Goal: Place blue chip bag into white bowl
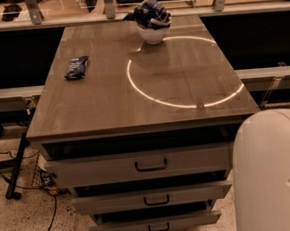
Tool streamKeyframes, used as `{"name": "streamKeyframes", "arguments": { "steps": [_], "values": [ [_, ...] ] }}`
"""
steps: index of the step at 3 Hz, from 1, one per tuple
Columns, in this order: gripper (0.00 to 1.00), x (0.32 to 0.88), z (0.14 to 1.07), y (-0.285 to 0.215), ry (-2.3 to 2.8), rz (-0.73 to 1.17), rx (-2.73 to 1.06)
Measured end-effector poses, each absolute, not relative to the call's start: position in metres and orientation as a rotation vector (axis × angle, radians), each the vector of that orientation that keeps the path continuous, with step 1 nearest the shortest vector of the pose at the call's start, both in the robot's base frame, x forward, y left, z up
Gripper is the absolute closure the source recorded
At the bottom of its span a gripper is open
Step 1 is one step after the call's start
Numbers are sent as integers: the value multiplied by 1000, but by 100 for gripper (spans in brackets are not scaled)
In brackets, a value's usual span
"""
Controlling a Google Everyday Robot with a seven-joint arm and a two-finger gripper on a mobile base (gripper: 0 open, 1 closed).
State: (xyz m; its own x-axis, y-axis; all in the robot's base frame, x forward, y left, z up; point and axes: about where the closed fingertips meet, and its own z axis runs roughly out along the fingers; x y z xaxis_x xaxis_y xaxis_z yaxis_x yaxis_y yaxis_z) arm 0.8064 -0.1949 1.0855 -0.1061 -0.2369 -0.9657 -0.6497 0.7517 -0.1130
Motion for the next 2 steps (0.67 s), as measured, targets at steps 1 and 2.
{"name": "streamKeyframes", "arguments": {
  "steps": [1,2],
  "values": [
    [0,770,1120,-215,1586,515,-678],
    [0,774,1116,-211,1595,510,-684]
  ]
}}
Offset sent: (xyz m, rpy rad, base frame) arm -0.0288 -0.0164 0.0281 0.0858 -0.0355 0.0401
